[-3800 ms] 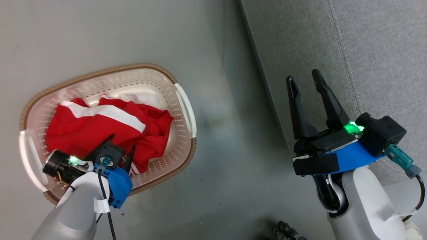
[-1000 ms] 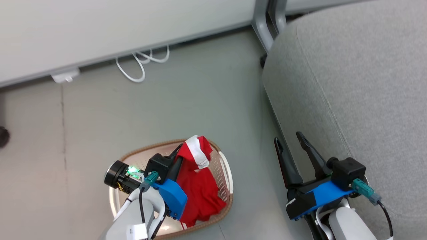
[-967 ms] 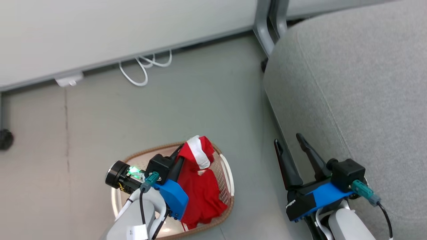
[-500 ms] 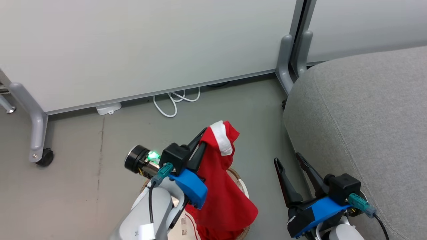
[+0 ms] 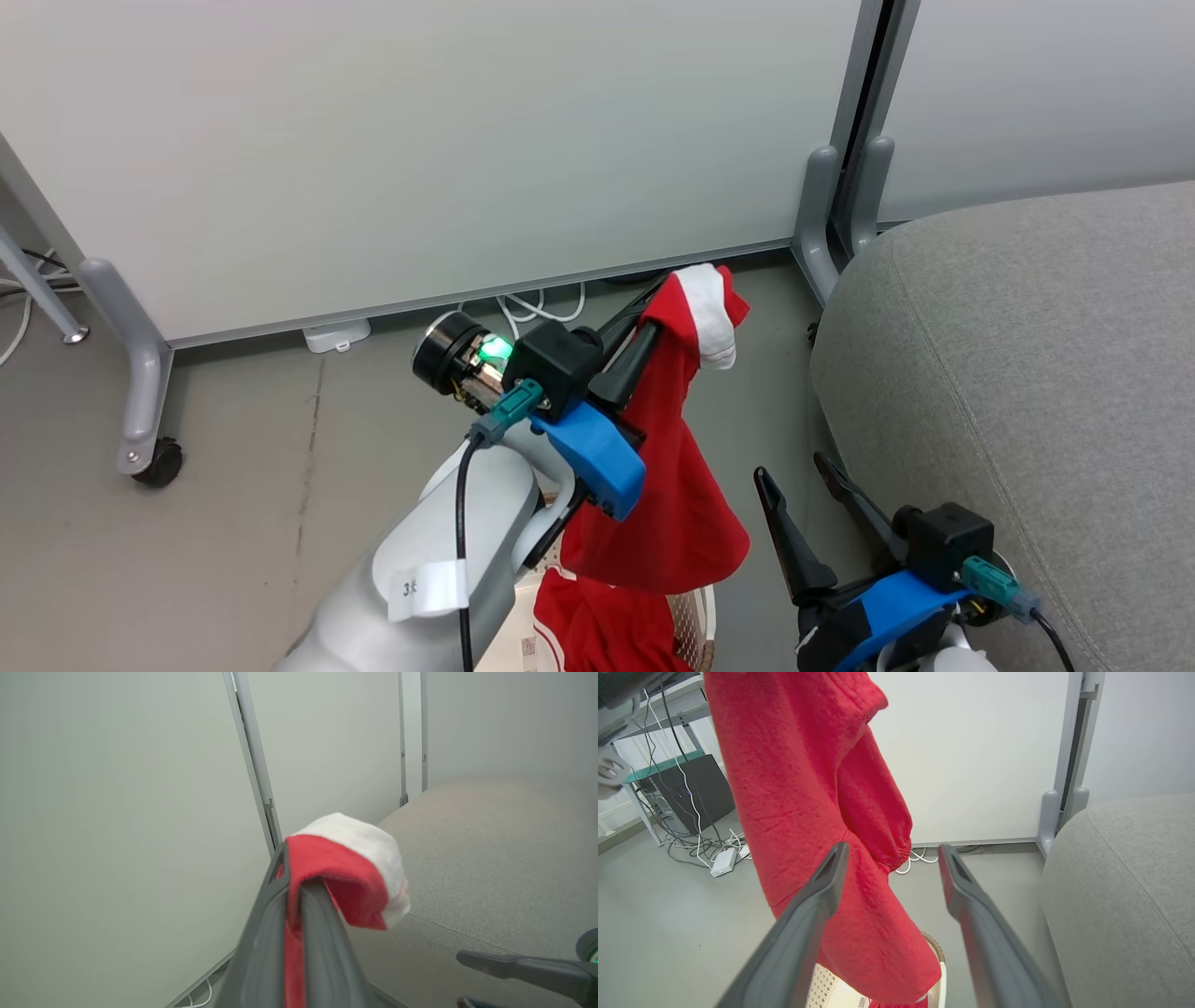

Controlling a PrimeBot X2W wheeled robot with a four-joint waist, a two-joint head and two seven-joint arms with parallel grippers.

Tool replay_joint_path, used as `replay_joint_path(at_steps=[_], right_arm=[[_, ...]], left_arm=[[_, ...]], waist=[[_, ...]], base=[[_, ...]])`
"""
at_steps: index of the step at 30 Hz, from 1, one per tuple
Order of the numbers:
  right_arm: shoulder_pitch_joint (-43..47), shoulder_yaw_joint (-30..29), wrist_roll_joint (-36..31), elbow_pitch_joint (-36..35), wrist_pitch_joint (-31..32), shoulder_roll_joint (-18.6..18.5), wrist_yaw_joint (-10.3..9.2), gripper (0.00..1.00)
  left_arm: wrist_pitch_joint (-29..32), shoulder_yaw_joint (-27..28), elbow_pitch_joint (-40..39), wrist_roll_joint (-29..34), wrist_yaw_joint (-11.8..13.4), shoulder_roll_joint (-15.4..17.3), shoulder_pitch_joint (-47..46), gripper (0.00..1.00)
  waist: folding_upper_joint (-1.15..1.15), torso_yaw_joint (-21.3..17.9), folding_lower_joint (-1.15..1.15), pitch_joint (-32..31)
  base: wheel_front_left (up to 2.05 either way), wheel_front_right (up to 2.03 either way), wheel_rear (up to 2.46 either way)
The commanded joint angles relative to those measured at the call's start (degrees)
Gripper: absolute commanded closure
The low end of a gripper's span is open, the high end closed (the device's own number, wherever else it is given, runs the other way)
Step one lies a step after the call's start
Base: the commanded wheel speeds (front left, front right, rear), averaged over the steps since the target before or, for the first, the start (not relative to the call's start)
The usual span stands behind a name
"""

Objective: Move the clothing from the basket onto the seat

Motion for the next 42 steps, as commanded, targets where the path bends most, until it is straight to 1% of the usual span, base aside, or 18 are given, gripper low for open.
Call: replay_joint_path(at_steps=[1,4,7,9,19,29,37,42], right_arm=[[0.67,0.33,0.24,-0.34,0.20,-0.19,0.03,0.00],[0.73,0.75,0.32,-0.53,0.60,-0.19,0.02,0.00],[0.70,1.08,0.44,-0.67,0.73,-0.19,0.02,0.00],[0.79,1.16,0.46,-0.71,0.73,-0.19,0.03,0.00],[0.43,2.11,1.02,-0.83,1.79,-0.19,0.03,0.00],[-5.72,4.67,2.01,0.29,6.41,-0.19,0.03,0.00],[-10.99,7.42,3.03,3.53,9.97,-0.19,0.02,0.00],[-13.64,7.25,3.11,5.70,11.43,-0.19,0.02,0.00]], left_arm=[[-0.18,-0.76,0.14,-1.25,-0.02,0.04,-1.69,1.00],[-0.18,-2.40,0.16,-3.40,-0.01,-0.01,-3.52,1.00],[-0.18,-3.67,0.28,-5.24,0.53,0.00,-5.03,1.00],[-0.18,-4.44,0.46,-6.08,1.04,0.02,-5.64,1.00],[-0.18,-6.98,1.78,-8.94,1.67,-0.01,-5.98,1.00],[-0.18,-8.95,1.71,-10.56,1.68,-0.01,-6.26,1.00],[-0.18,-10.14,1.51,-11.61,1.52,-0.01,-6.80,1.00],[-0.18,-10.82,1.15,-12.23,1.35,-0.01,-6.86,1.00]], waist=[[-0.01,-0.12,0.01,-0.28],[-0.01,-0.39,0.01,-0.65],[-0.01,-0.65,0.01,-0.86],[-0.01,-0.77,0.01,-0.87],[-0.01,-1.49,0.01,-0.83],[-0.01,-1.52,0.01,-0.55],[-0.01,-1.00,0.01,-0.38],[-0.01,-0.80,0.01,-0.42]], base=[[0.00,0.00,0.00],[0.00,0.00,0.00],[0.00,0.00,0.00],[0.00,0.00,0.00],[0.00,0.00,0.00],[0.00,0.00,0.00],[0.00,0.00,0.00],[0.00,0.00,0.00]])
